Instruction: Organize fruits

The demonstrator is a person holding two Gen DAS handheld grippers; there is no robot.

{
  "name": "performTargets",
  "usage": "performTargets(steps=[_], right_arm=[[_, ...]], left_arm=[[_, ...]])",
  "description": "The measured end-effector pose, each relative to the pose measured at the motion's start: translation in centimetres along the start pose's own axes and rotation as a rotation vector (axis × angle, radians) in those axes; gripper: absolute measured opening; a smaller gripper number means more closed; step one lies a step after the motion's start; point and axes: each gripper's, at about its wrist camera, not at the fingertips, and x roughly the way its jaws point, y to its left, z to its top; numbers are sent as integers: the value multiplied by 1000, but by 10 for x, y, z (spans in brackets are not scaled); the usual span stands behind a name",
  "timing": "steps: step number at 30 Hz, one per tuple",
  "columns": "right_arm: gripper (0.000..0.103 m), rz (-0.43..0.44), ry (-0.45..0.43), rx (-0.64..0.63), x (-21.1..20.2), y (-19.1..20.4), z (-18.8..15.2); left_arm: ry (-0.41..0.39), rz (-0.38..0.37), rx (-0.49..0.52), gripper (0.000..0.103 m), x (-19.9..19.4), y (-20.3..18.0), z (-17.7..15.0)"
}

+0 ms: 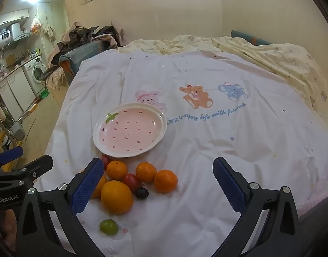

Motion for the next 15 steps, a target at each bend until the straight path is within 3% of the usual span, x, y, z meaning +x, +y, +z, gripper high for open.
performTargets(steps=[15], right_arm=[[103, -2, 4, -10, 1, 1, 0]], left_arm=[[9, -3, -4, 103, -1, 0, 0]])
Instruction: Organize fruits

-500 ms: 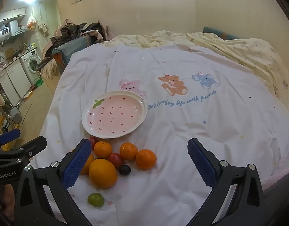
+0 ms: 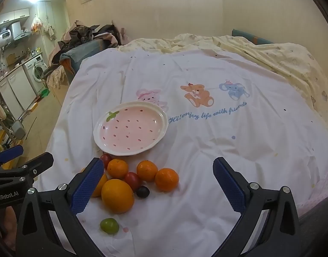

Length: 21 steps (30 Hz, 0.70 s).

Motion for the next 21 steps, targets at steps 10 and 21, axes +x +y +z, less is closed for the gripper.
performTargets(steps=[10, 21], right_arm=[[103, 0, 0, 0, 0, 1, 0], [103, -2, -1, 0, 0, 1, 0]], left_arm=[[4, -2, -1, 103, 0, 11, 1], [4, -1, -1, 103, 0, 9, 0]])
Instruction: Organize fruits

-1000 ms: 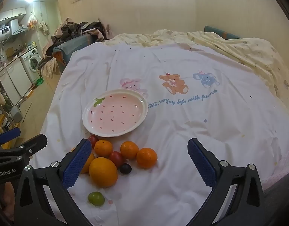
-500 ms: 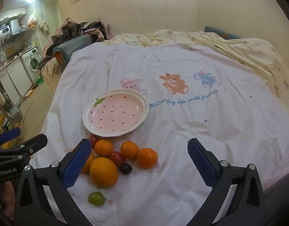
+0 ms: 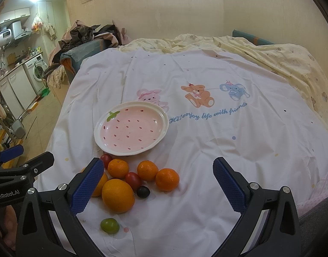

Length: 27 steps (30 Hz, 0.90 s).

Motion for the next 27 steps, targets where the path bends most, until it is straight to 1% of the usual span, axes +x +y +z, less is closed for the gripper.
performTargets(steps=[27], right_arm=[[103, 1, -1, 0, 0, -1, 1]], left_arm=[[8, 0, -6, 103, -2, 0, -3]])
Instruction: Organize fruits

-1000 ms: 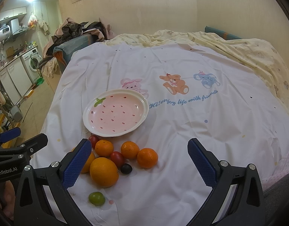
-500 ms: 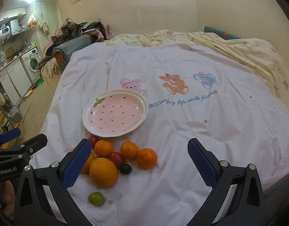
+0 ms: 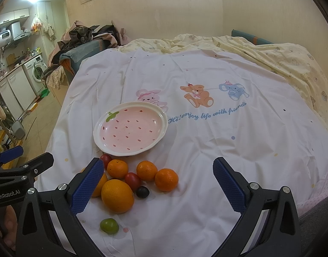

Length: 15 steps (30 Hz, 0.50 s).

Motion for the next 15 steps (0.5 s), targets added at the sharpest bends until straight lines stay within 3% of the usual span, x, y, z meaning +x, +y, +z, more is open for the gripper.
performTargets(steps=[15], right_arm=[[103, -5, -3, 0, -1, -1, -2]], left_arm=[[5, 1, -9, 103, 4, 10, 1]])
